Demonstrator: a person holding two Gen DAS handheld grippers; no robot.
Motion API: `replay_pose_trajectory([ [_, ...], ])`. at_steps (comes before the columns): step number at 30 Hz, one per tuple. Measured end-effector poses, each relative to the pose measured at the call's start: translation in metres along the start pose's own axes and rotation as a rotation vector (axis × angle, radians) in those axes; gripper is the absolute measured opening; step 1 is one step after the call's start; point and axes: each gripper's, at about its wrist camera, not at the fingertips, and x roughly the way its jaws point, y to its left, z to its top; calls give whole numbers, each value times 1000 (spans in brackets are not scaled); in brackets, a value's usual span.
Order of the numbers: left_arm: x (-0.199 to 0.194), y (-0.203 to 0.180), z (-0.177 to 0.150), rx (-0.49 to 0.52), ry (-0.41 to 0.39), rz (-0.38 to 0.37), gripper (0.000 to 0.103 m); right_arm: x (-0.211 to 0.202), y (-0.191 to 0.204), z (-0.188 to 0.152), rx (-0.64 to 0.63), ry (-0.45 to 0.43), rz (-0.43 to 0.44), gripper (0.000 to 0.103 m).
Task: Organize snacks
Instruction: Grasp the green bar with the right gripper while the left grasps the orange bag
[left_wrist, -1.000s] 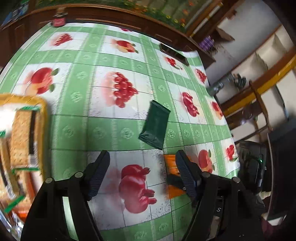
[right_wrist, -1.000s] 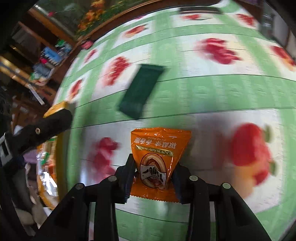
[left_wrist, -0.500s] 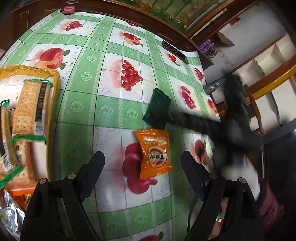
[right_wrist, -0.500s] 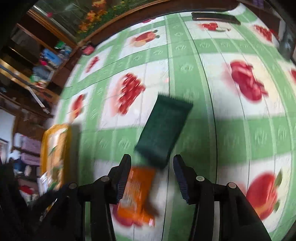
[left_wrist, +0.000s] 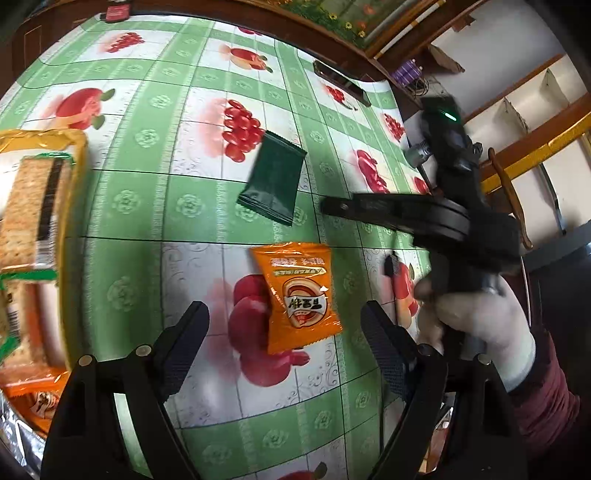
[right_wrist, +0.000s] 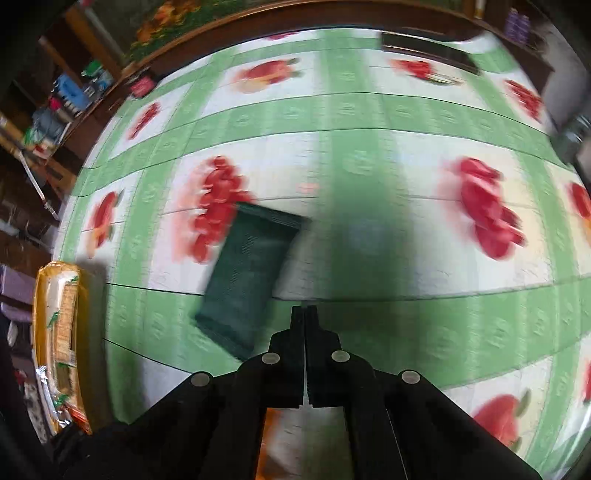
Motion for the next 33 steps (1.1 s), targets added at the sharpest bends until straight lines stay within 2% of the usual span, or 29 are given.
replay_pose_trajectory([
  [2,-3,3,3,-21,-12,-8,84,-7,-11,-3,37,9,102,8],
  [4,-7,7,6,-46,-19,-13,84,-15,-16,-1,67,2,163,22],
  [5,-11,9,6,-57,-27,-16,84,-17,-16,3,76,-2,176,45],
  [6,-14,10,5,-57,-33,-16,84,-19,-14,7,85,-9,187,62],
  [7,-17,10,4,-55,-37,-13,84,-18,-10,14,89,-20,172,64],
  [13,-36,23,-2,-68,-65,9,84,13,43,37,-34,35,64,61],
  [14,-37,27,-2,-72,-67,12,84,19,54,38,-68,46,18,60],
  [15,-38,30,-3,-78,-68,16,84,22,63,39,-107,36,-34,49],
  [18,-35,34,-2,-91,-56,13,84,22,75,35,-159,35,-78,45],
  [21,-27,25,0,-66,-39,8,84,13,56,29,-144,35,-86,45],
  [27,15,-6,7,10,38,20,84,-12,-25,-6,-14,42,-94,46],
  [31,54,-30,9,102,71,93,84,-30,-58,-47,34,39,-82,46],
  [33,65,-45,9,186,43,160,84,-37,-64,-63,46,33,-73,46],
])
